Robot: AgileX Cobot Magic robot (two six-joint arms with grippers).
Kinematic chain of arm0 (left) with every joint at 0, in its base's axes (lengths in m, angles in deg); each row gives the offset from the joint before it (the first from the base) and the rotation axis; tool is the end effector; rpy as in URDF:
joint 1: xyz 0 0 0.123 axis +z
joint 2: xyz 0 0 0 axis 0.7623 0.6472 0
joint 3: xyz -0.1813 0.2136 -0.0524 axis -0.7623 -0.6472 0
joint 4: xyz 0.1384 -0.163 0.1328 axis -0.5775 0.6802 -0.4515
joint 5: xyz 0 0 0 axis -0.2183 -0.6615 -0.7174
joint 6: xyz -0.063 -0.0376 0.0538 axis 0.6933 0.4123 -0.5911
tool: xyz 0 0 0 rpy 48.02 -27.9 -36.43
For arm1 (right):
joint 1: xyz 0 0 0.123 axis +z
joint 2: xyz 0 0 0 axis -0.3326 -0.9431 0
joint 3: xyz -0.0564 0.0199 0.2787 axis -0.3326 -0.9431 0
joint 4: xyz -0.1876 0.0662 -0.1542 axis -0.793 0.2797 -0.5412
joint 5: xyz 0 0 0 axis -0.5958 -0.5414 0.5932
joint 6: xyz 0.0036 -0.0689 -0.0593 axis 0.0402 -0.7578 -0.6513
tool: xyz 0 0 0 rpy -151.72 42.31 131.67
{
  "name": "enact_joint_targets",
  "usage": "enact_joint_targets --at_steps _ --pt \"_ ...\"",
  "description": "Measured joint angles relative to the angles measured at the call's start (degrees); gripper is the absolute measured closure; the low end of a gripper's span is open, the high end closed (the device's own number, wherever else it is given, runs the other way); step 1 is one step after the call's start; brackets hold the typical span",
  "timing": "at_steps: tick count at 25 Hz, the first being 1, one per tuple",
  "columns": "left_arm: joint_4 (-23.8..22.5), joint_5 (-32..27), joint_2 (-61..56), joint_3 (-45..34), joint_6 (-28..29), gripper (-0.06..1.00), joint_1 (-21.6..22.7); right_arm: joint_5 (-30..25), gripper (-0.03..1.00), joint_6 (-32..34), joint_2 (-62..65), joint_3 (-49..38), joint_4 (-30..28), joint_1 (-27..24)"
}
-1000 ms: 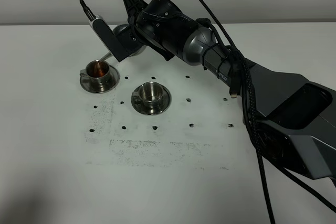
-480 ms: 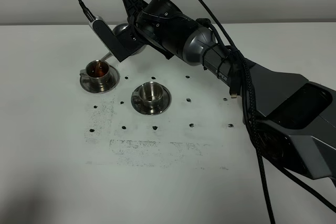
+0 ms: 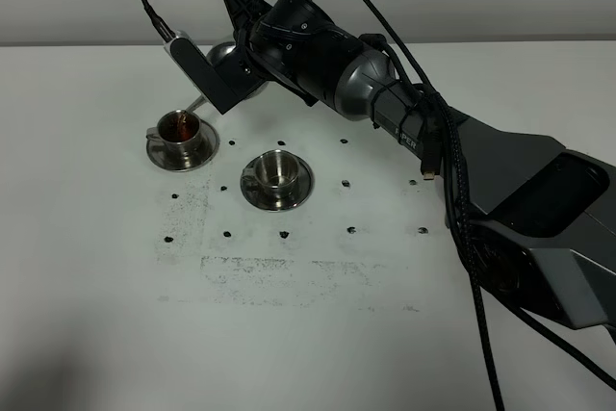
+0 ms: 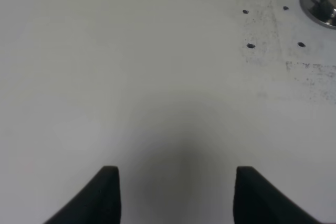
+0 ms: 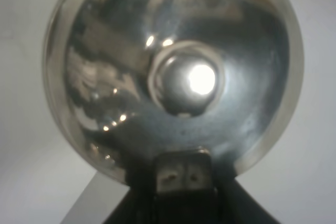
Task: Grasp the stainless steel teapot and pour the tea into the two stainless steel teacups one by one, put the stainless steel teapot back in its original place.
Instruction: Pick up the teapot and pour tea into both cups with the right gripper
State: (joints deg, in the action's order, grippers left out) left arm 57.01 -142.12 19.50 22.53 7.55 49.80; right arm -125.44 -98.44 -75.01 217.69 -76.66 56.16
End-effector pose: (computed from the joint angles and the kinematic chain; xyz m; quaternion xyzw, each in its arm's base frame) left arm 0.0030 -0.0048 0.2646 0.0045 0.8687 -0.0268 0.4947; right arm 0.4751 0.3148 0.1982 -0.8055 0.4032 -0.3481 0.2598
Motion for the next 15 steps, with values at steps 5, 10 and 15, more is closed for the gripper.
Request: enact_joint_targets --at_steps 5,10,15 --pt "0.0 0.0 0.0 0.0 0.0 0.48 0.0 0.2 0.77 -0.4 0.0 0.0 -0.2 0.0" --pt "0.0 0.0 0.0 0.0 0.0 0.48 0.0 0.2 0.77 -0.6 0.0 0.0 -0.2 0.0" --pt "0.0 0.0 0.0 0.0 0.0 0.48 0.0 0.3 0.77 -0.8 0.0 0.0 -0.5 0.0"
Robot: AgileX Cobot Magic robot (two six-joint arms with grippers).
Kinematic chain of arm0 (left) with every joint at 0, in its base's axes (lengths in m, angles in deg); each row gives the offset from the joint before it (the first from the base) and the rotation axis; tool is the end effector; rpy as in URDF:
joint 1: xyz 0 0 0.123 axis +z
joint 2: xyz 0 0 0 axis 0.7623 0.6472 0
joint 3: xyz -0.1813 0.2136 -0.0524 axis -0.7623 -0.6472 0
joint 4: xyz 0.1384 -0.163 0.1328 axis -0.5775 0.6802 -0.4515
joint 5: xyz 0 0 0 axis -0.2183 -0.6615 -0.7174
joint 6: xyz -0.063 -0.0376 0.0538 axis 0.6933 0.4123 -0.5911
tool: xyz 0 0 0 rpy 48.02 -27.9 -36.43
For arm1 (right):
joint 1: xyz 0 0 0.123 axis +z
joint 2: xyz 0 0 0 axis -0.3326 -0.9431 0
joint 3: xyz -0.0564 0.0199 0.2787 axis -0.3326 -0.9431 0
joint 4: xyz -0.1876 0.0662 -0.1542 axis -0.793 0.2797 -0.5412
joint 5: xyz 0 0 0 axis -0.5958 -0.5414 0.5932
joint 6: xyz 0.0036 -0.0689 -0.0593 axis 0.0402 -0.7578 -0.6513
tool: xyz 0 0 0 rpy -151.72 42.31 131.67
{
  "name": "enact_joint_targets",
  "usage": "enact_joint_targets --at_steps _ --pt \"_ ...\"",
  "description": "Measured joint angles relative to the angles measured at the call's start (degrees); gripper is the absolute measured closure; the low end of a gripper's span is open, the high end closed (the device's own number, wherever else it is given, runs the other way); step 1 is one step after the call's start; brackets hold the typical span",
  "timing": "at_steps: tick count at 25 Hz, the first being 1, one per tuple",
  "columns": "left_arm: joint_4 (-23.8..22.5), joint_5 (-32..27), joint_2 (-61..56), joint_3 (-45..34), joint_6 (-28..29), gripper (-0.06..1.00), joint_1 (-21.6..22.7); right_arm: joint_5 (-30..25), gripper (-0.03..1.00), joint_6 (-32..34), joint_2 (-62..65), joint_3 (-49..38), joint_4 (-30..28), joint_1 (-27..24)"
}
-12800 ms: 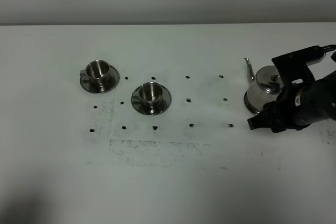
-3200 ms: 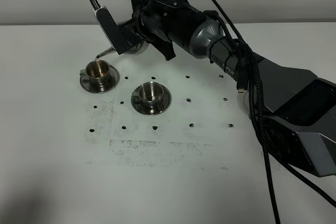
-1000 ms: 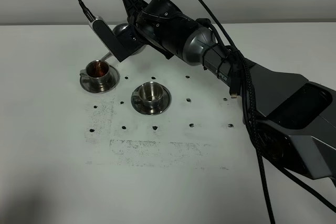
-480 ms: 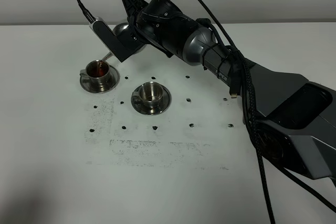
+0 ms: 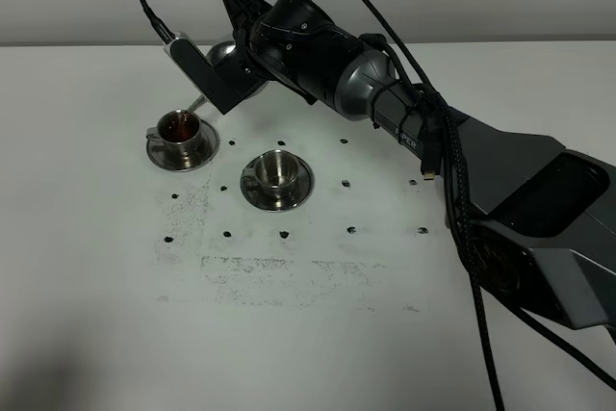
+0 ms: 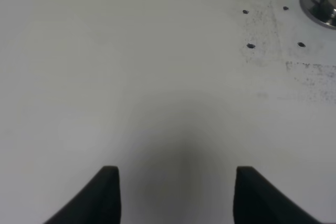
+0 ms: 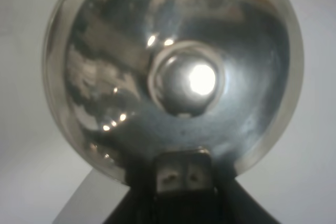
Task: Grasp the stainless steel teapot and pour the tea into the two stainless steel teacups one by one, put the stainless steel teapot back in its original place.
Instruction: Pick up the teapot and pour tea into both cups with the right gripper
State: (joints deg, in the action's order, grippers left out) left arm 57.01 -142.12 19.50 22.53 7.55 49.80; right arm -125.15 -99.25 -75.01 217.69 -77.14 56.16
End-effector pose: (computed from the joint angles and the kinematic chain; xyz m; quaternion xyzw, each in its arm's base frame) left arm 0.0030 -0.0048 0.2646 0.0045 0.8687 -0.0268 0.4947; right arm 0.4755 0.3148 0.1987 -0.8080 0.3944 -0.3536 0.2579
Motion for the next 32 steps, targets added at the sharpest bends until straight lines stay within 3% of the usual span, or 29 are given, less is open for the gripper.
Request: enact_joint_targets --at_steps 21,32 --pt "0.0 0.0 0.0 0.0 0.0 0.48 0.0 0.0 0.77 -0.1 0.0 0.0 -0.6 0.0" --pt "0.0 0.0 0.0 0.0 0.0 0.48 0.0 -0.4 0.77 -0.1 0.0 0.0 3.6 0.0"
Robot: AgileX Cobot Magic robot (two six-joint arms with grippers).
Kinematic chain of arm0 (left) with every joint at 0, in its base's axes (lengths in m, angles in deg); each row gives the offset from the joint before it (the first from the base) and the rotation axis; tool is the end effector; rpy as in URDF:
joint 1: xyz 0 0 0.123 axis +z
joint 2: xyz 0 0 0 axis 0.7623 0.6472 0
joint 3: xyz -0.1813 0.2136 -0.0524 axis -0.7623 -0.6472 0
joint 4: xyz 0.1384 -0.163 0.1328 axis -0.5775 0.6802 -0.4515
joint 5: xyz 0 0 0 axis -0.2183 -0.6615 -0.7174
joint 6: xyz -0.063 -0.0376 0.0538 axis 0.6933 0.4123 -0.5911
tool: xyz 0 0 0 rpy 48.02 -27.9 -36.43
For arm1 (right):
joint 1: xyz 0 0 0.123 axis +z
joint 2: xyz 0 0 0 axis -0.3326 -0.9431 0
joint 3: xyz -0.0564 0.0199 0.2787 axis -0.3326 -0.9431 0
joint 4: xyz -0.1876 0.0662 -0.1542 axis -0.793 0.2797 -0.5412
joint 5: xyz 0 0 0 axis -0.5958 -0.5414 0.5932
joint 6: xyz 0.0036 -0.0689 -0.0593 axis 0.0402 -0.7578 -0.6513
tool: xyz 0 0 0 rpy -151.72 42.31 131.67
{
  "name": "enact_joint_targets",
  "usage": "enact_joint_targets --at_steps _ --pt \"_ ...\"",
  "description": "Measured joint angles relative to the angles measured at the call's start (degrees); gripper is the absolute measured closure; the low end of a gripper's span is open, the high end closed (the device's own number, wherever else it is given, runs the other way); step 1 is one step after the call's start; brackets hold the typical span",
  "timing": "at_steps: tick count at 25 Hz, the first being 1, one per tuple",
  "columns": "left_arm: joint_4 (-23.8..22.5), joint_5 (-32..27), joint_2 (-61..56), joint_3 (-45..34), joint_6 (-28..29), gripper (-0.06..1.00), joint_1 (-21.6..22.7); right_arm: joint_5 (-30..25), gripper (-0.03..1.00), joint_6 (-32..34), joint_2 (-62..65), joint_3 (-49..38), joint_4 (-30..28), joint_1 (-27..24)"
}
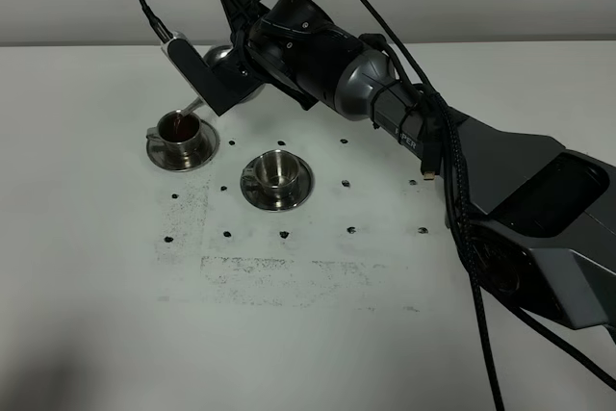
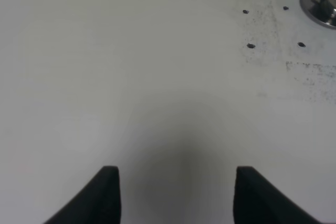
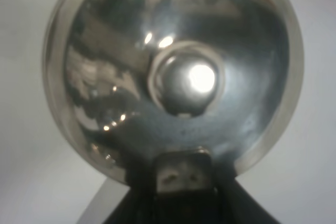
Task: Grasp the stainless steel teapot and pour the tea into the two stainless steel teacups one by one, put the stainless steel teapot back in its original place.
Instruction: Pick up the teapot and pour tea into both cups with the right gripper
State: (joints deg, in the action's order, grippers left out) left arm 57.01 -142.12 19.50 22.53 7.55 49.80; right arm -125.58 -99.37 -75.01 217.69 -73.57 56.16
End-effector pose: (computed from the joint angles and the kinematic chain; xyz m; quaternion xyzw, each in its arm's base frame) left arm 0.0030 -0.0048 0.2646 0.0045 0.8687 -0.0268 0.4947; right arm 0.4732 0.3168 0.1964 -0.8079 0.4104 -0.3288 0.2661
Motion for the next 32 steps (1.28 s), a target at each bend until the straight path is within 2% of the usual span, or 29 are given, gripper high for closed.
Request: enact_joint_targets --at_steps 13,19,25,32 --pt "0.0 0.0 0.0 0.0 0.0 0.48 0.0 -3.1 0.77 1.5 2.1 -0.1 9.3 -1.5" --pt "0.0 0.0 0.0 0.0 0.0 0.48 0.0 -3.0 0.77 4.8 8.9 -7.2 11.9 -1.4" --pt "0.0 0.0 0.0 0.0 0.0 0.48 0.0 -7.9 0.77 16.9 17.2 -18.7 17.5 -0.5" --pt "0.0 0.0 0.0 0.0 0.0 0.48 0.0 -3.2 0.77 35.0 30.7 -40.0 26.7 4.3"
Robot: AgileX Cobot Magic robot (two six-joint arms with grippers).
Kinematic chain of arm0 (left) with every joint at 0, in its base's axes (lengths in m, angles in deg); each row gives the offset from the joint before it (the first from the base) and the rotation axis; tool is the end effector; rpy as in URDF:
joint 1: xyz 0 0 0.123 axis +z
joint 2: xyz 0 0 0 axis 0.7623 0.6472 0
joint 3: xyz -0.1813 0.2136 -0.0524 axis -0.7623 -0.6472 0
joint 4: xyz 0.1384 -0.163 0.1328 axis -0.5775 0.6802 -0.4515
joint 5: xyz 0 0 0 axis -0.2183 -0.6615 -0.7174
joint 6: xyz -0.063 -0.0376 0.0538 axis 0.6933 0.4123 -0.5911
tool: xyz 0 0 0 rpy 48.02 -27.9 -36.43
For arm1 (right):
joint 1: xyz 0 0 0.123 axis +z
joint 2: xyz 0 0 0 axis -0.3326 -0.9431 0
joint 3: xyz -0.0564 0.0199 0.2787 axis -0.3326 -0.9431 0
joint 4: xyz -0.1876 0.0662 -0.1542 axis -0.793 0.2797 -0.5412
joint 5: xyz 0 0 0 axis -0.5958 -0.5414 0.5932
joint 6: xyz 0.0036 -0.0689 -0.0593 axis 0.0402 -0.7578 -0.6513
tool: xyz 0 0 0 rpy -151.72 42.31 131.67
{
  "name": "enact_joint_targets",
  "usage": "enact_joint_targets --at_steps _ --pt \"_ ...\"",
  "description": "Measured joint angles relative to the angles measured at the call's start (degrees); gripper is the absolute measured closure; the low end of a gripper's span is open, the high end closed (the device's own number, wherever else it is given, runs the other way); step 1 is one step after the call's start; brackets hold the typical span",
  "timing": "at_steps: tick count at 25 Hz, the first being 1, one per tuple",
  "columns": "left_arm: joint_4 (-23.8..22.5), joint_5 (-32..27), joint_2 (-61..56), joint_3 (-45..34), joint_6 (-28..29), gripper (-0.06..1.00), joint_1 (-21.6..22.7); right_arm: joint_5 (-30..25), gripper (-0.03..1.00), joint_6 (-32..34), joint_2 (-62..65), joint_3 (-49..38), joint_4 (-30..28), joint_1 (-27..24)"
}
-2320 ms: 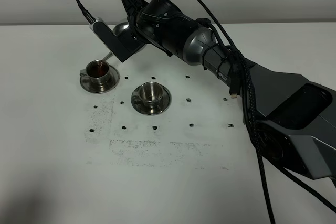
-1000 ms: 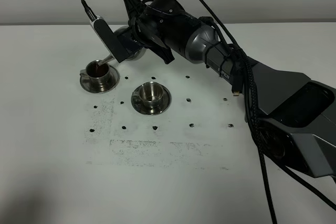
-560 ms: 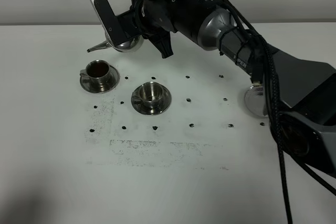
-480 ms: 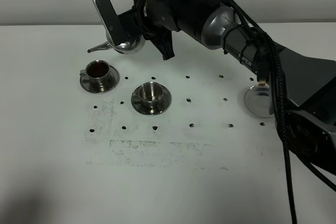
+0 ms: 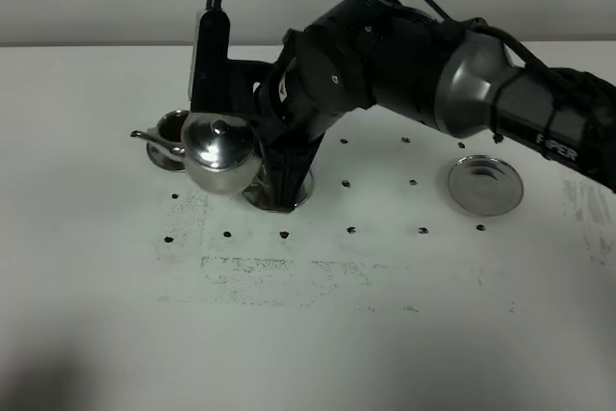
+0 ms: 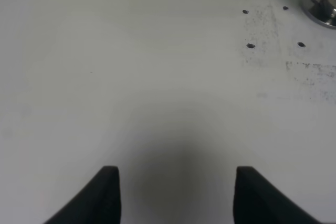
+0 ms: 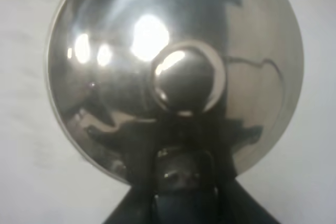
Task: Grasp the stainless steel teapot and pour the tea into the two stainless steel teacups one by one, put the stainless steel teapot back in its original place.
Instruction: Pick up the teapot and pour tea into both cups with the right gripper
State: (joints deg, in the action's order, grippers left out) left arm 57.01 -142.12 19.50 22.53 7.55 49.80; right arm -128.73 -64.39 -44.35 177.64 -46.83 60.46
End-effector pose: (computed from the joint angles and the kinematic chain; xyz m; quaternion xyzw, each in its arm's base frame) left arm 0.0030 -0.0048 0.2646 0.0045 0.8687 -0.0268 0.4947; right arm 0.3391 0.2923 0.2471 -0.6352 0.7242 -0.0136 0.2680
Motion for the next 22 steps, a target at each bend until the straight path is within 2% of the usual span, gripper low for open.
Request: enact_joint_targets --at_steps 4,6,9,13,22 --pt "0.0 0.0 0.0 0.0 0.0 0.48 0.0 0.2 0.77 18.7 2.3 -3.3 4.9 2.9" --pt "0.0 0.0 0.0 0.0 0.0 0.48 0.0 0.3 0.77 28.7 2.3 -3.3 5.2 3.5" --pt "0.0 0.0 0.0 0.0 0.0 0.48 0.0 0.5 0.77 37.5 1.0 -2.1 5.3 3.8" --pt "0.0 0.0 0.0 0.0 0.0 0.48 0.0 -1.7 0.77 43.5 -3.5 2.5 4.7 4.3" --pt "0.0 0.0 0.0 0.0 0.0 0.48 0.0 -6.5 0.77 49.1 -12.7 12.8 -2.8 6.9"
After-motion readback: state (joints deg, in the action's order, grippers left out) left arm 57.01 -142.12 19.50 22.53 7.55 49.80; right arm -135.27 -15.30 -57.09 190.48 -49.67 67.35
